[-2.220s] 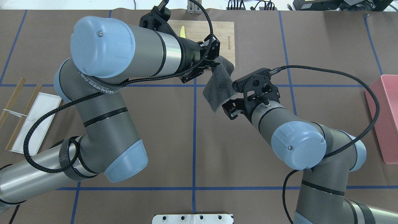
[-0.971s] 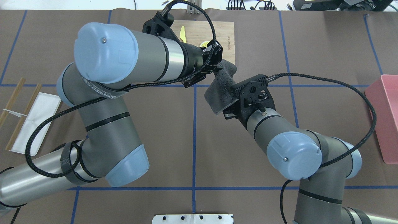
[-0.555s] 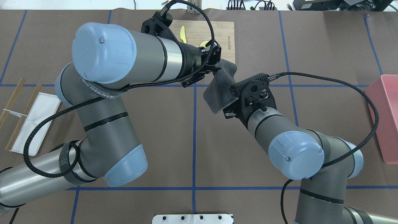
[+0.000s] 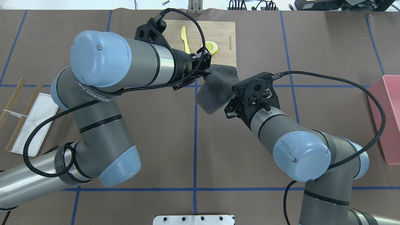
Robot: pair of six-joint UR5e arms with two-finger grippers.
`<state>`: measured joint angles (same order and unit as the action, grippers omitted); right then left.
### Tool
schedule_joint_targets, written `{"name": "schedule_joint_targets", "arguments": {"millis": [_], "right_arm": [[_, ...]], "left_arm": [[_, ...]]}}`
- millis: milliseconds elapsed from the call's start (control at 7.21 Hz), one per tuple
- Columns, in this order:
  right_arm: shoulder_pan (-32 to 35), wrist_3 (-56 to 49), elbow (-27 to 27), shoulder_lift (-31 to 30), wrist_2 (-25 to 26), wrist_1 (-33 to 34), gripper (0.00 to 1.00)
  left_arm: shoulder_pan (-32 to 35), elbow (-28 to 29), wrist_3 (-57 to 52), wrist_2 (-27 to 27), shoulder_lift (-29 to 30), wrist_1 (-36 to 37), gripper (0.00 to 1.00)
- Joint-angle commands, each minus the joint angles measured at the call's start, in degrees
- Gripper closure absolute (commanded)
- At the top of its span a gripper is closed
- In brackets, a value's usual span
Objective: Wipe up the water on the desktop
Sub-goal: 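Release the cloth from the left gripper and withdraw the left arm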
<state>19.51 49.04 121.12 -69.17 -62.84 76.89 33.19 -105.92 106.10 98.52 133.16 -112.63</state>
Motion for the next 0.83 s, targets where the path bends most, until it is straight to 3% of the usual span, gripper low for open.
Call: {"name": "schedule_joint_targets", "arguments": {"millis": [0,278,416,694], "right_arm": [[0.09,0.0,0.43,0.0,-0.18,-0.07,1.0],[1.05,0.09,1.22,0.09,-0.79,0.1,1.0],[3.15,0.09,1.22,0.0,-3.49,0.11,1.0],[7.62,0.09,1.05,-0.26,-8.32,0.37,1.0]], "left_arm": [[0.29,-1.9,-2.72,0.0,-1.66,-0.04,0.02],[2.74,-4.28,-9.91,0.88,-6.14,0.22,0.02],[4.84,-5.07,-15.0,3.06,-9.12,1.0,0.02],[12.29,-10.85,-31.91,11.82,-14.13,11.33,0.02]]}}
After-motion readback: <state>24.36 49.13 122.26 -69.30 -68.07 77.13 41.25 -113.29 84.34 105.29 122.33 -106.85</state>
